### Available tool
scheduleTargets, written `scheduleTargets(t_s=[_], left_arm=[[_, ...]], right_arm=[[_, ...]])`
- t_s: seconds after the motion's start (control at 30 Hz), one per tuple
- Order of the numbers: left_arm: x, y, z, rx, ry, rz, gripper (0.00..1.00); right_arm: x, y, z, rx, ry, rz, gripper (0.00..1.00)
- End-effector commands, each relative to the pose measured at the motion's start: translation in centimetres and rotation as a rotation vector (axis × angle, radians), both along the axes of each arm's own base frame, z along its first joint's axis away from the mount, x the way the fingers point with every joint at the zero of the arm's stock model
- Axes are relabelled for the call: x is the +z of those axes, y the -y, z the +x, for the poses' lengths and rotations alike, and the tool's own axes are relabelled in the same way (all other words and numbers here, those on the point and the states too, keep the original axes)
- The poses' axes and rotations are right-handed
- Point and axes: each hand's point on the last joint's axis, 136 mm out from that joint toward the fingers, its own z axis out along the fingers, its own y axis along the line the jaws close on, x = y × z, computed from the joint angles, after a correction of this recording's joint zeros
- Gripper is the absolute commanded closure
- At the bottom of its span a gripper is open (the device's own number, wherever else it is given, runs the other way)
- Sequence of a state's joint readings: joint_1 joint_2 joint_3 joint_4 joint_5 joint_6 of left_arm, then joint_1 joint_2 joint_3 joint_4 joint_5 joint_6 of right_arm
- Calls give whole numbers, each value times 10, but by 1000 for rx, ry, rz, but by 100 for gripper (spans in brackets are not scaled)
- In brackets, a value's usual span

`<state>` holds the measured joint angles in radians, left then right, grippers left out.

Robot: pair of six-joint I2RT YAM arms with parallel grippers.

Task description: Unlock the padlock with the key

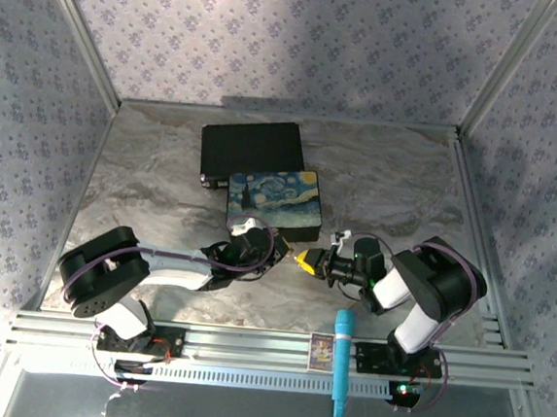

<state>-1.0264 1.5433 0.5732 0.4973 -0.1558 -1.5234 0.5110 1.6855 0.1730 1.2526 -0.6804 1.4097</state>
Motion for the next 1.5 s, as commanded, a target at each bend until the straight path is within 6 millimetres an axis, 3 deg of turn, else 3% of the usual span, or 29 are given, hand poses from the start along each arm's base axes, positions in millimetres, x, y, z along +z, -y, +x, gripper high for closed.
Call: scheduleTargets(t_s=[0.0, 0.17, 0.4, 0.57, 0.77, 0.97, 1.13, 1.27, 1.4, 1.43, 1.47], left_arm=[[98, 53, -20, -181, 113, -351, 100], [110, 53, -22, -193, 131, -380, 100], [114, 51, -25, -211, 135, -391, 100], [115, 52, -23, -210, 151, -400, 100], [123, 52, -28, -236, 163, -422, 100], [130, 51, -29, -246, 202, -449, 100], [140, 54, -29, -259, 238, -480, 100], [134, 60, -29, -272, 219, -467, 100], [126, 66, -30, -276, 198, -461, 100], [120, 67, -31, -277, 184, -445, 100], [118, 67, -30, -273, 177, -432, 100]], right_arm=[[23, -12, 24, -33, 80, 57, 100], [13, -8, 28, -49, 52, 58, 100], [14, -5, 33, -33, 61, 62, 100], [12, -20, 27, 21, 61, 66, 100], [9, -9, 35, 13, 55, 68, 100], [8, -16, 33, 74, 4, 99, 100], [-4, -19, 31, 96, -62, 102, 100], [-2, -22, 29, 98, -45, 98, 100], [13, -32, 27, 108, 28, 97, 100], [15, -33, 27, 107, 41, 89, 97], [17, -33, 27, 108, 55, 81, 87]])
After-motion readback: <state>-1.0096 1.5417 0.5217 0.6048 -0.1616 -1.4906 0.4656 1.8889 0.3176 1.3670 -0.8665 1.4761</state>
